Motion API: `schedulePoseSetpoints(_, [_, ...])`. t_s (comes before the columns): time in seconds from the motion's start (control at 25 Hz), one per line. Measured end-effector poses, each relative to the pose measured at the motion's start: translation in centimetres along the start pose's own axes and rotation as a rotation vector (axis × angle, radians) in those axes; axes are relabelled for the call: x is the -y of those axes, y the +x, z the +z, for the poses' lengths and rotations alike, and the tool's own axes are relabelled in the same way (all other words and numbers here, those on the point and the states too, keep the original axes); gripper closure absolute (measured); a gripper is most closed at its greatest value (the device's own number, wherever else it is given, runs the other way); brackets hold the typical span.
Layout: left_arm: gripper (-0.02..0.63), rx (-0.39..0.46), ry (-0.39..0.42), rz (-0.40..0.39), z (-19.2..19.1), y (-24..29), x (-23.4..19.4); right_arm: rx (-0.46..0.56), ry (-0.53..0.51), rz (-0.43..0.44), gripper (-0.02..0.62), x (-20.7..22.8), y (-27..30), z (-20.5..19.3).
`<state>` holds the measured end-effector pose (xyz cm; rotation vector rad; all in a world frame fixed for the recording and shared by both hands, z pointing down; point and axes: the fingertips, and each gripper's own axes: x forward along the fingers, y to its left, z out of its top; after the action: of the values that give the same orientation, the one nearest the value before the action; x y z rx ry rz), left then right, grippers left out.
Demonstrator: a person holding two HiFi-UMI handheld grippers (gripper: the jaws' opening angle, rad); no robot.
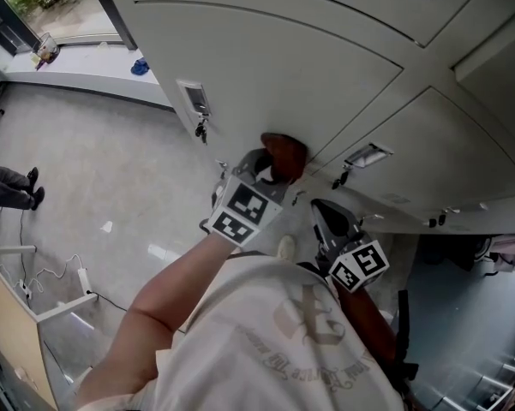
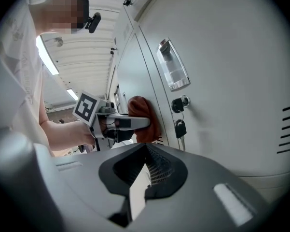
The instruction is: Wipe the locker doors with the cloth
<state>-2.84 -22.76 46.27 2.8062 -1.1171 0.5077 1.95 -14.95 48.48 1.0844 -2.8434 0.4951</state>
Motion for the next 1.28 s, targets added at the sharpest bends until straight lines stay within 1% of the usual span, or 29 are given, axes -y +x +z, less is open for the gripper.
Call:
schedulePoseSetpoints(0.32, [0.528,0.005,-0.037,0.129,-1.2,-2.8,-4.4,-0.021,-0.01,0.049,0.588,-1.3,1.2,-0.2])
schedulePoseSetpoints(0.52, [0.526,-0.026,-0.092,0.254,-2.9,-4.7,-7.8,-0.031,-0.015,0.072,0.588,-2.0,1.8,-0.4])
schedulePoseSetpoints(0.6, [0.526,-0.037,-0.116,0.28,-3.4,-5.1,-8.6,-0.038,-0.016,0.08,0.588,-2.3,1.9,-0.5])
schedulePoseSetpoints(0.64, [0.527,-0.037,-0.141,0.281,-3.7,-5.2,-8.8,-0.04,-0.017,0.083,0.588,-2.5,2.0,-0.6])
schedulePoseSetpoints(0.72, [0.527,-0.026,-0.229,0.28,-4.2,-5.4,-9.4,-0.042,-0.016,0.088,0.588,-2.7,2.0,-0.6])
schedulePoseSetpoints(0.8, [0.528,-0.028,-0.302,0.303,-5.1,-6.0,-10.4,-0.043,-0.015,0.088,0.588,-2.8,2.0,-0.6])
schedulePoseSetpoints(0.92, [0.527,-0.051,-0.337,0.331,-6.6,-6.5,-11.6,-0.045,-0.012,0.086,0.588,-2.7,1.8,-0.7])
schedulePoseSetpoints(1.0, [0.526,-0.066,-0.33,0.346,-7.6,-6.7,-12.1,-0.047,-0.009,0.084,0.588,-2.6,1.7,-0.8])
schedulePoseSetpoints(1.12, [0.526,-0.092,-0.252,0.381,-8.9,-7.2,-12.4,-0.047,-0.008,0.083,0.588,-2.6,1.6,-0.8])
schedulePoseSetpoints(1.2, [0.526,-0.139,-0.206,0.406,-10.7,-7.7,-12.7,-0.049,-0.007,0.082,0.588,-2.5,1.6,-0.8])
schedulePoseSetpoints(1.28, [0.526,-0.198,-0.201,0.442,-13.2,-8.8,-13.4,-0.05,-0.005,0.082,0.588,-2.5,1.7,-0.8])
